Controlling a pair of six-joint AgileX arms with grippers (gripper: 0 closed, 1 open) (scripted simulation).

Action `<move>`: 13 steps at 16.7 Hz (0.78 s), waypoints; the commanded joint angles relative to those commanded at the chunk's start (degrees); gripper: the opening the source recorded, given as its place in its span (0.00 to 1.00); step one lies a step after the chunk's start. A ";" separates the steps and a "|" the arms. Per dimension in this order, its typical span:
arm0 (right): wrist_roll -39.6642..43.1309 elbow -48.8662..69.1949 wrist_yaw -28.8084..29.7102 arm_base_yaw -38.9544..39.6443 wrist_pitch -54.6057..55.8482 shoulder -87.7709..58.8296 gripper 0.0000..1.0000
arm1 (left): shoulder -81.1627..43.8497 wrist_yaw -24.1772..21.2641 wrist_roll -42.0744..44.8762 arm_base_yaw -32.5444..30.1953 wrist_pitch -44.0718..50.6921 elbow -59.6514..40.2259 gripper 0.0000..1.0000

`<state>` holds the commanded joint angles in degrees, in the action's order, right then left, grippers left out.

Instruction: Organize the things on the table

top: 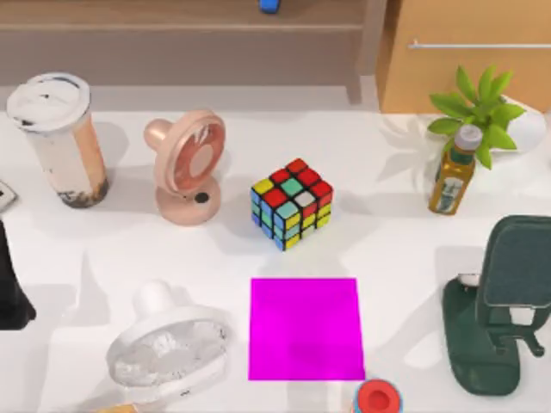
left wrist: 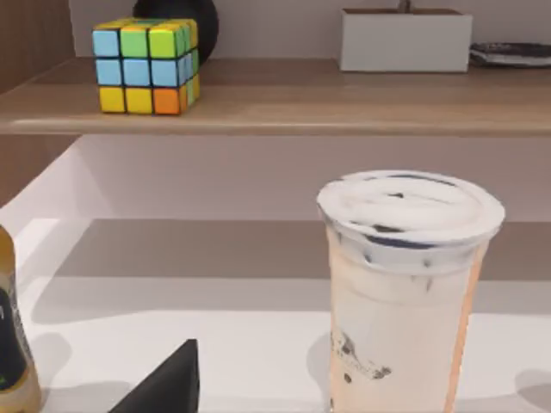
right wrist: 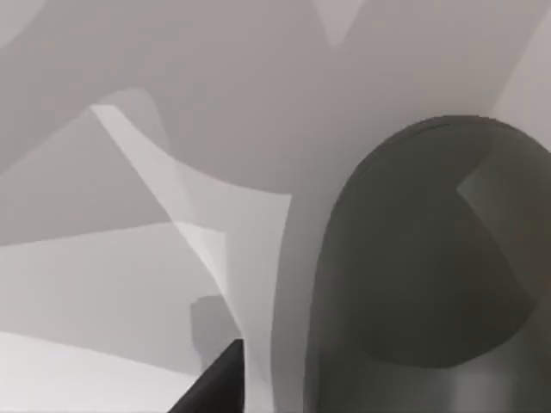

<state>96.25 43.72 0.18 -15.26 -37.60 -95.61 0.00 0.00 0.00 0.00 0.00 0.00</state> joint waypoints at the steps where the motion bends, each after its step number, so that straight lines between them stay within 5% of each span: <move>1: 0.00 0.00 0.00 0.00 0.00 0.00 0.00 | 0.00 0.00 0.00 0.00 0.00 0.00 1.00; 7: -0.81 2.01 0.49 0.03 -4.59 2.31 0.00 | 0.00 0.00 0.00 0.00 0.00 0.00 1.00; 13: -0.35 11.54 0.52 -0.05 -21.55 8.02 0.00 | 0.00 0.00 0.00 0.00 0.00 0.00 1.00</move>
<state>95.90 55.26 0.70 -15.31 -59.15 -87.59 0.00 0.00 0.00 0.00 0.00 0.00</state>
